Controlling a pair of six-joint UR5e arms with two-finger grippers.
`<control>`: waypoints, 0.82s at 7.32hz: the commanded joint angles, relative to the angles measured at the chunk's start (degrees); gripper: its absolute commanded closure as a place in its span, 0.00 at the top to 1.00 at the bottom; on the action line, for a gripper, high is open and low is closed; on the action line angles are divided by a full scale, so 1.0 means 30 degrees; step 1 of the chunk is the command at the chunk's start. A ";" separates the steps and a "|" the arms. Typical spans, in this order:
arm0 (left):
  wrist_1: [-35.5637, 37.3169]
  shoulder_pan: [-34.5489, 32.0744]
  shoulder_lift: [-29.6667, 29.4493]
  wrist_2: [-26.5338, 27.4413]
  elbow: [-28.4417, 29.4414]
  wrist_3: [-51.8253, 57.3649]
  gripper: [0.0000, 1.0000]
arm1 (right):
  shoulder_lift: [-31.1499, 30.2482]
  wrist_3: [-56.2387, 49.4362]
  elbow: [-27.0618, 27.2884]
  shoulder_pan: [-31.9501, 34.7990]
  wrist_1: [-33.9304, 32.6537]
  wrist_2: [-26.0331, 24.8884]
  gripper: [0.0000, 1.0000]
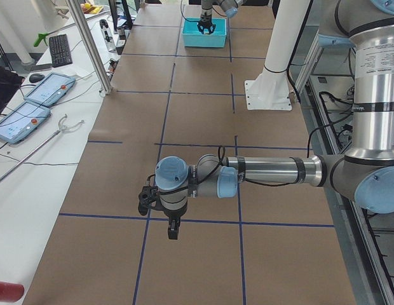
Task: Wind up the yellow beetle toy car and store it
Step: 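Carry the car over the bin rim and lower it inside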
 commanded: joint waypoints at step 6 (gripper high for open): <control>0.0000 0.0023 0.0000 0.0011 0.0000 0.0011 1.00 | -0.0078 0.0121 0.0778 0.1343 -0.0290 0.2552 1.00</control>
